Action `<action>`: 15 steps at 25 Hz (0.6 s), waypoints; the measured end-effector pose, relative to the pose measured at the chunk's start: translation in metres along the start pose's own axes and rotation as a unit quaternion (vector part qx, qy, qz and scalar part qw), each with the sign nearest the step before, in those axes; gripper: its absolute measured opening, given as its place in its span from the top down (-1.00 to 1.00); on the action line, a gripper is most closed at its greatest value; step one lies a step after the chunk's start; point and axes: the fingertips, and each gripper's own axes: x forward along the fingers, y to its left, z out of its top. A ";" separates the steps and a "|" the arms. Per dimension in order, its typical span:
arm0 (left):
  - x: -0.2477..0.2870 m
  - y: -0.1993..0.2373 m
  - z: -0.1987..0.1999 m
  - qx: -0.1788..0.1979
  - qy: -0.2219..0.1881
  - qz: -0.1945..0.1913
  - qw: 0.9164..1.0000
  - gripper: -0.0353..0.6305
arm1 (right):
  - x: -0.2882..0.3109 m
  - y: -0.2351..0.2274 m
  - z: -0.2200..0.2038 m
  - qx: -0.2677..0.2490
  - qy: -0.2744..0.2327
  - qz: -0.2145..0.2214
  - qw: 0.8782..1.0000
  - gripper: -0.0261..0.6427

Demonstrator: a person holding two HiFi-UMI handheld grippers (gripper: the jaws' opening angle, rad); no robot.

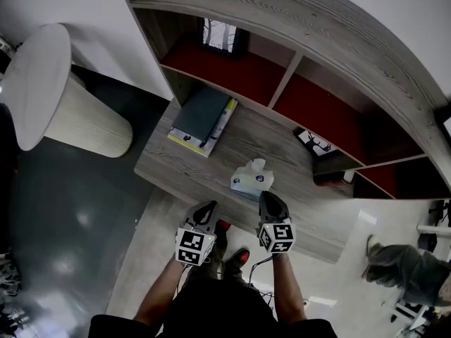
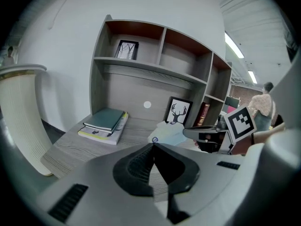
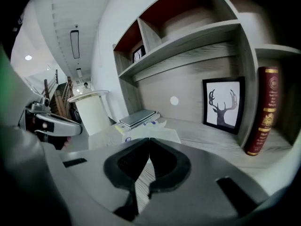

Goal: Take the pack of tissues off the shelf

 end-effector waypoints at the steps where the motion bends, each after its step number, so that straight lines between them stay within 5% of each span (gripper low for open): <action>1: 0.001 0.000 -0.001 -0.001 0.003 -0.002 1.000 0.87 | 0.001 -0.001 -0.003 0.002 0.003 -0.002 1.000 0.83; 15: 0.003 0.001 -0.009 -0.005 0.013 -0.011 1.000 0.87 | 0.005 -0.006 -0.029 0.017 0.023 -0.020 0.999 0.83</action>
